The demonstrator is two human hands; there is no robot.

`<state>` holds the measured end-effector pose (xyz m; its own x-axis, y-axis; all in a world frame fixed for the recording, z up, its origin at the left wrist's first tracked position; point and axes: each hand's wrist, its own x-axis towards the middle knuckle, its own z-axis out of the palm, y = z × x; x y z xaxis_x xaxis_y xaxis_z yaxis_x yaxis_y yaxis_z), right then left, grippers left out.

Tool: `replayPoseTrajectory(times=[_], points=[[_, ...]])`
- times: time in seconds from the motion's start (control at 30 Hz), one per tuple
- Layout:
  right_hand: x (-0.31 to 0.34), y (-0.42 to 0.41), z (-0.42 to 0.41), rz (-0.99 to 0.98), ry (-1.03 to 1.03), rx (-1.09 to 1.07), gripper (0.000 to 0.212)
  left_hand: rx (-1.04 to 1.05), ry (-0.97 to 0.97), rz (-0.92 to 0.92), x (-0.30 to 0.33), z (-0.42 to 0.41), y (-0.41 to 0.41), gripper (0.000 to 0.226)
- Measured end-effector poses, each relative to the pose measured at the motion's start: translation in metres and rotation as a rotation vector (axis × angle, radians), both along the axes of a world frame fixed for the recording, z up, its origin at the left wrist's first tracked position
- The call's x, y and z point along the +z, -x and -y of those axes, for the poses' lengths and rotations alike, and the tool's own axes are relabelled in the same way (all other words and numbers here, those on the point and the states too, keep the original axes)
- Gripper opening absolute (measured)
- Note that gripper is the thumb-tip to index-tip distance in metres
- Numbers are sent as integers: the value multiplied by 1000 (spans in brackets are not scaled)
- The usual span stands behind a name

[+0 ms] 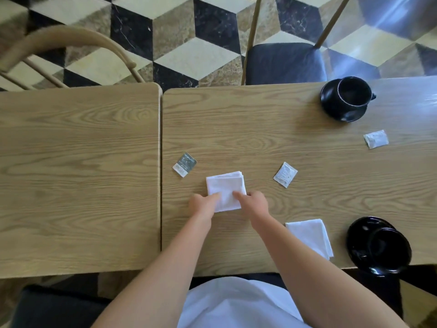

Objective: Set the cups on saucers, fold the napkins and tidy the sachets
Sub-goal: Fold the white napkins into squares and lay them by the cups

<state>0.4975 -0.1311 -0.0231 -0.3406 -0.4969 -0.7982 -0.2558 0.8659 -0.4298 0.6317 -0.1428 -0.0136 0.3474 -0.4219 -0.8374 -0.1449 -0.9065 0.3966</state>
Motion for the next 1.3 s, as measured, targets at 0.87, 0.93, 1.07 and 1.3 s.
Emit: replayPoseTrajectory(times=[0.87,0.93,1.07,1.3], points=[[103,227,-63,429,376,-578,26,-371,88,-661,93,11,191,26],[97,261,-48,403,382,-555,26,-377,76,-610,93,28,223,31],[85,335,-1,290,371,-474,28,-365,99,-517,88,71,297,29],[56,451,90,83,335,-355,25,-347,147,-406,55,140,422,18]])
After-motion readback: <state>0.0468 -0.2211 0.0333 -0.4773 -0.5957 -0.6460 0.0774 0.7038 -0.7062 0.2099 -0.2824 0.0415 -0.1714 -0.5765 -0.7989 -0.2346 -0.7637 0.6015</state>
